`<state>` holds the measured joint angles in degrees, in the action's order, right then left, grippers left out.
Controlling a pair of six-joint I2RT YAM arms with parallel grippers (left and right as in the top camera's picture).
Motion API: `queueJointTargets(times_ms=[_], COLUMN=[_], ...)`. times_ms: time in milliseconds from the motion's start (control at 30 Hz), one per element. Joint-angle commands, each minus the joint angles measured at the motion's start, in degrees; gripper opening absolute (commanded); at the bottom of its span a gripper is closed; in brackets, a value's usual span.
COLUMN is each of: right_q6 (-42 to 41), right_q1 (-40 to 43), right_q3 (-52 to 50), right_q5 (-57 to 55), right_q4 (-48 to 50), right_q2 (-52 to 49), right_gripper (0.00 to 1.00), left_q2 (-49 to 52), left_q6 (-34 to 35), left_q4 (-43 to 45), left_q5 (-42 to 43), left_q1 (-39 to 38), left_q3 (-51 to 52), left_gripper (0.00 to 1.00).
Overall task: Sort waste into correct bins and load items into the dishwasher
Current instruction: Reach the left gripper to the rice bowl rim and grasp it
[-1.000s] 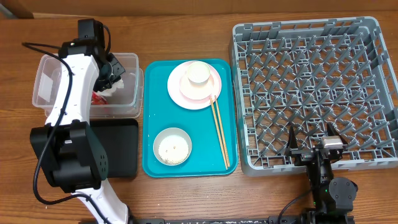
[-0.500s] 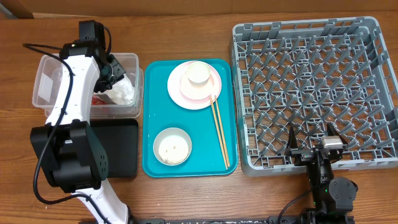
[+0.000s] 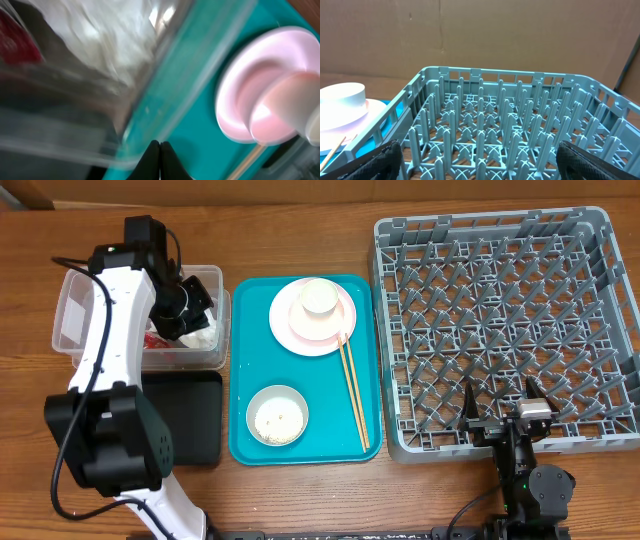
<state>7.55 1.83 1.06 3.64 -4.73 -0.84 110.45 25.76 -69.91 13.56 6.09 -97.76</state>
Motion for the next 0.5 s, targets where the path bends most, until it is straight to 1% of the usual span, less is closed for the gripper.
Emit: queueJointTargets(times_ms=[0, 200, 300, 467], right_q6=[-0.02, -0.02, 0.0, -0.02], right_q1=[-0.22, -0.22, -0.22, -0.22], right_q3=[-0.59, -0.59, -0.59, -0.59], right_q5=[0.11, 0.11, 0.11, 0.11], right_q4=[0.33, 0.33, 0.33, 0.33], right_q2=[0.61, 0.59, 0.61, 0.61], right_gripper=[1.0, 1.0, 1.0, 1.0], left_q2=[-3.34, -3.34, -3.34, -3.32], left_q6=[-4.59, -11.04, -11.67, -13.03], left_q4=[-5.03, -15.19, -18.34, -20.94], left_q5=[7.72, 7.39, 7.23, 6.75], left_q1=[-0.98, -4.42, -6.86, -12.74], left_q3=[-1.77, -1.75, -1.75, -1.73], left_gripper=[0.04, 0.04, 0.04, 0.04])
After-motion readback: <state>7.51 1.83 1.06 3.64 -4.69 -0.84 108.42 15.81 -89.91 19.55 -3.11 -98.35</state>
